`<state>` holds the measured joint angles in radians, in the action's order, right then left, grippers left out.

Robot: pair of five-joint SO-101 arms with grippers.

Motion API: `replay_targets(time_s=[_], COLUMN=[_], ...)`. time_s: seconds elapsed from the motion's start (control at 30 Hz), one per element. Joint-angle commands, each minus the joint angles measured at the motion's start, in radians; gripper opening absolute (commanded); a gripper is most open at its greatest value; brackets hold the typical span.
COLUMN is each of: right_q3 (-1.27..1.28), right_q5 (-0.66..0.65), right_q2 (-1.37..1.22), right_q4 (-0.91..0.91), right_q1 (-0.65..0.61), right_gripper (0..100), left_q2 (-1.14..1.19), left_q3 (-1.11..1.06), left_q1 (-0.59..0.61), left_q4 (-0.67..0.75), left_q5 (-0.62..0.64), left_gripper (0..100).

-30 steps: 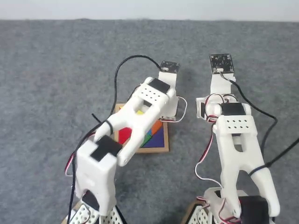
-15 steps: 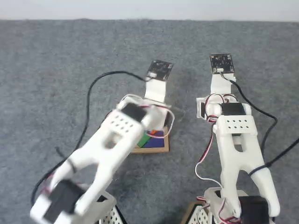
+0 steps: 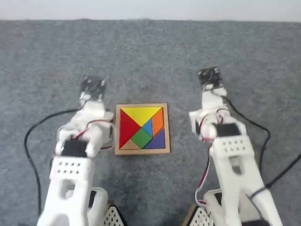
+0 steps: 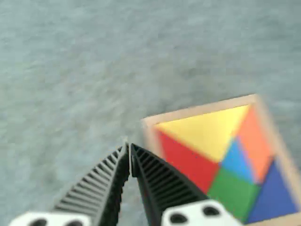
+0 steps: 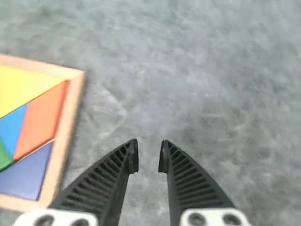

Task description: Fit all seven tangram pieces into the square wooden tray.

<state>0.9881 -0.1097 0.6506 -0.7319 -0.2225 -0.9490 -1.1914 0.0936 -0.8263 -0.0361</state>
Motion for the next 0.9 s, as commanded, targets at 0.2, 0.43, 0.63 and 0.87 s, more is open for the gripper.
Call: replay_targets(time_s=[0.2, 0.43, 0.63, 0.87], right_q3=[0.287, 0.522, 0.707, 0.694], right_q5=[-0.095, -0.091, -0.089, 0.002], right_q2=[0.420, 0.691, 0.993, 1.158], right_q4=[0.197, 0.242, 0.225, -0.068], right_q1=[-0.185, -0.165, -0.087, -0.065], right_gripper=[9.0, 9.0, 9.0, 9.0], left_q2=[-0.345, -0.643, -0.845, -0.867], left_q3=[-0.361, -0.499, -0.493, -0.492], left_q1=[0.219, 0.273, 0.270, 0.272], left_q4=[0.195, 0.190, -0.138, -0.407], left_q5=[-0.141, -0.143, -0.143, -0.143], left_gripper=[1, 1, 1, 1])
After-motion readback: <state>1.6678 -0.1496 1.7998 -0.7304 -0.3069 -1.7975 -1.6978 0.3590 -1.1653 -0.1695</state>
